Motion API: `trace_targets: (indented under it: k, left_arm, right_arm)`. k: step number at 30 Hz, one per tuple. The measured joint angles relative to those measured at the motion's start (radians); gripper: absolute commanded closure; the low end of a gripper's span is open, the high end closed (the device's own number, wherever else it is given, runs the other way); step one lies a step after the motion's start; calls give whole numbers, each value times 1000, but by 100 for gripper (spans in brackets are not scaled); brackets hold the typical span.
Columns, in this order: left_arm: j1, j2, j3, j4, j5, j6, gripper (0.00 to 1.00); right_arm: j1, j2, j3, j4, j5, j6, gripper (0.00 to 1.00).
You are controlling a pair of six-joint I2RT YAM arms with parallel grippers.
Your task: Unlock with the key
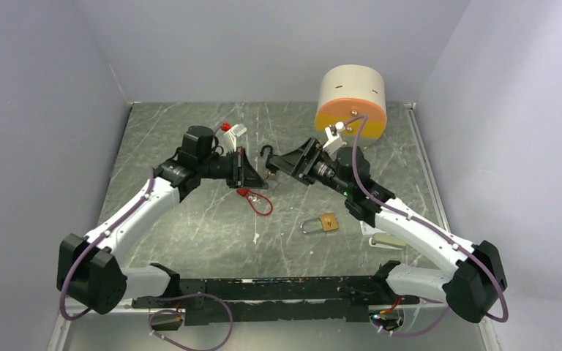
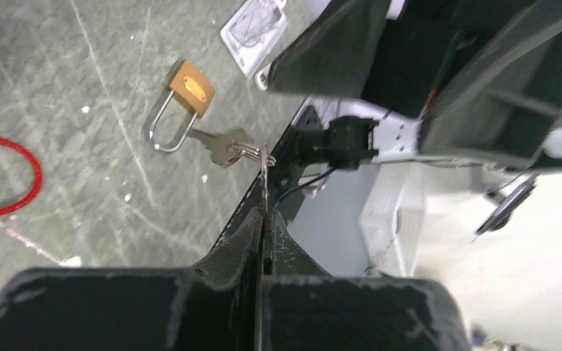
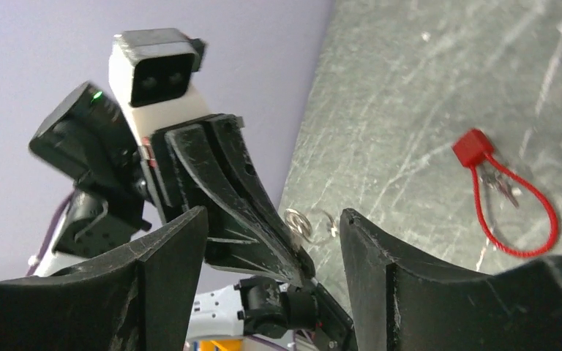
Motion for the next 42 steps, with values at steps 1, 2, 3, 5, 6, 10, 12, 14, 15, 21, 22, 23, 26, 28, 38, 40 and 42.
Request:
trace_targets:
  k: [1, 2, 3, 5, 6, 10, 12, 14, 15, 21, 22, 23, 26, 28, 38, 40, 42]
  left_arm:
    - [0, -7, 37, -83, 3, 69, 97]
    - [0, -16, 65, -156, 6, 127, 97]
    - [0, -24, 86, -218, 9, 178, 98]
    - [-1, -37, 136, -372, 19, 298, 97]
    - [-1, -41, 156, -432, 26, 348, 97]
    - [-1, -42, 219, -624, 64, 512, 97]
    - [-2, -42, 228, -680, 82, 559, 97]
    - [-3, -42, 229, -718, 92, 593, 97]
    - [-4, -42, 229, -735, 98, 607, 97]
    - [-5, -42, 237, -791, 113, 661, 97]
    - [-5, -42, 239, -795, 111, 665, 97]
    - [-5, -42, 242, -798, 109, 668, 98]
    - [-5, -42, 247, -800, 107, 673, 97]
    - [-5, -42, 248, -801, 107, 680, 97]
    - [-7, -42, 248, -809, 110, 690, 97]
    - [-7, -42, 248, -812, 115, 690, 97]
    - [-7, -42, 248, -815, 120, 694, 97]
  right_arm:
    - [-3, -7, 17, 0, -26, -40, 33]
    - [-4, -8, 38, 1, -53, -78, 34]
    - [-5, -5, 63, 0, -86, -119, 36]
    - [-5, 11, 113, -10, -150, -200, 39]
    - [-5, 24, 141, -14, -188, -243, 40]
    - [3, 99, 217, -20, -366, -382, 45]
    - [13, 145, 240, -29, -447, -430, 46]
    - [26, 182, 248, -42, -507, -466, 48]
    - [32, 195, 248, -48, -528, -479, 50]
    - [50, 215, 238, -50, -636, -504, 63]
    - [50, 215, 238, -50, -650, -504, 62]
    - [50, 215, 238, -50, -655, -505, 60]
    - [50, 215, 235, -52, -674, -516, 59]
    - [50, 215, 234, -59, -682, -527, 63]
    - [50, 215, 219, -86, -702, -553, 81]
    - [50, 215, 219, -87, -707, -558, 80]
    - [50, 215, 219, -88, -722, -563, 83]
